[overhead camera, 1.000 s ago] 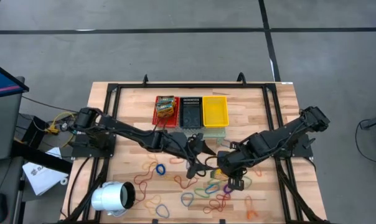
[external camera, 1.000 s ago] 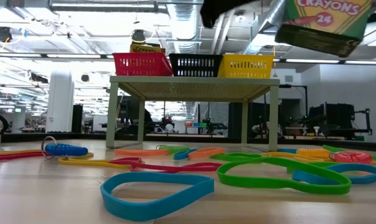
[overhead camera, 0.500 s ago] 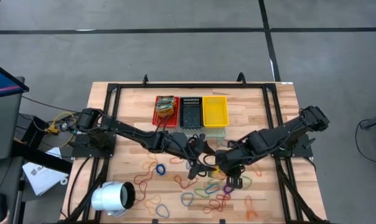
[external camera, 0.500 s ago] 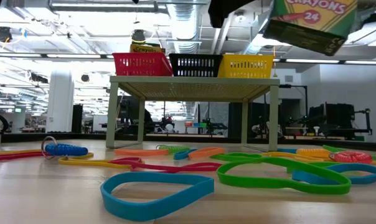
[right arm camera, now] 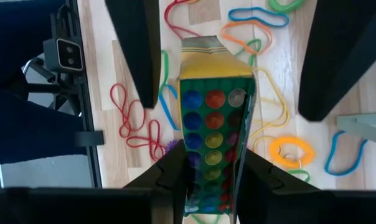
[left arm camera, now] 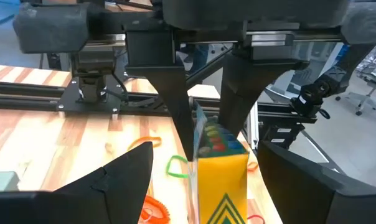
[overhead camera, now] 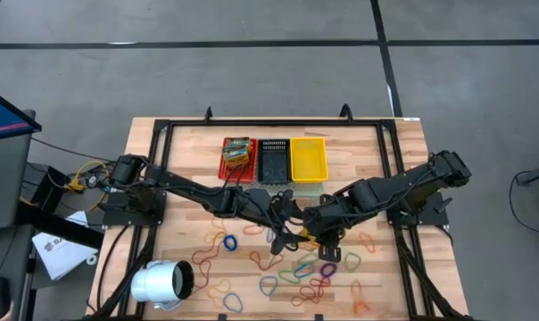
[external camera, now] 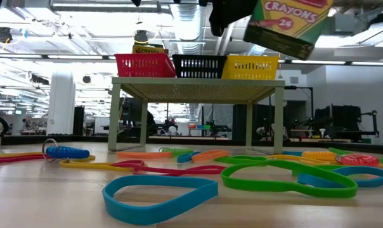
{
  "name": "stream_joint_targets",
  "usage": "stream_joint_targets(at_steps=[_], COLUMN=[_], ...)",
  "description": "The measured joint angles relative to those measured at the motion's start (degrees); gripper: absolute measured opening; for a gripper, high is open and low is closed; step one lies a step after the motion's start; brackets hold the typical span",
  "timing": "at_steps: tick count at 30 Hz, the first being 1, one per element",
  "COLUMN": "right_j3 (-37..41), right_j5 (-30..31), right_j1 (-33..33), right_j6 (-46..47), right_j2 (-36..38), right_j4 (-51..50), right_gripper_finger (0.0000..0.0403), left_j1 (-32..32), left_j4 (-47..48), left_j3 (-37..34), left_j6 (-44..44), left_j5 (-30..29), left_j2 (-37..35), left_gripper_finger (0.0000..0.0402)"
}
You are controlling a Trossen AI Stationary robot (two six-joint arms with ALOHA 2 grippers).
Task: Pick & Place Office Desk Supplies
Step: Put the crayon box into the red bin on the shelf
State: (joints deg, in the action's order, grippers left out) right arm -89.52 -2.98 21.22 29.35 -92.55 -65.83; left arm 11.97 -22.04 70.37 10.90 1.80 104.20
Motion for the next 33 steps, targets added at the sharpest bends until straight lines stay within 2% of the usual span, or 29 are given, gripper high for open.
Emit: stream_joint_targets(at_steps=[11,18,29,33], right_j3=[0.0,0.0,0.0,0.0], right_j5=[-0.09,-0.04,-0.09,0.0], right_j1=[-0.73,-0.84,-1.14,-1.16], right_j6=[-1.93,-2.83,-3.0,-2.98], right_j2=[0.0,0.0,0.0,0.0], right_j4=[2.02,2.11,2.59,2.65], right_gripper_finger=[0.0093,0.0093,0.0093,0.0093], left_j1=[-0.84,-1.11,-1.16,-1.16], left_j4=[0.38,1.73,1.72,1.98], left_j3=[0.0,0.0,-0.02,-0.02], left_j6=[-0.07,-0.07,-1.1,-1.77], left_j5=[-0.04,0.08,0.17,0.55], left_j2=[0.0,-0.07,-0.07,-0.09], left_gripper_finger=[0.0282,0.0259,0.0252,0.0229])
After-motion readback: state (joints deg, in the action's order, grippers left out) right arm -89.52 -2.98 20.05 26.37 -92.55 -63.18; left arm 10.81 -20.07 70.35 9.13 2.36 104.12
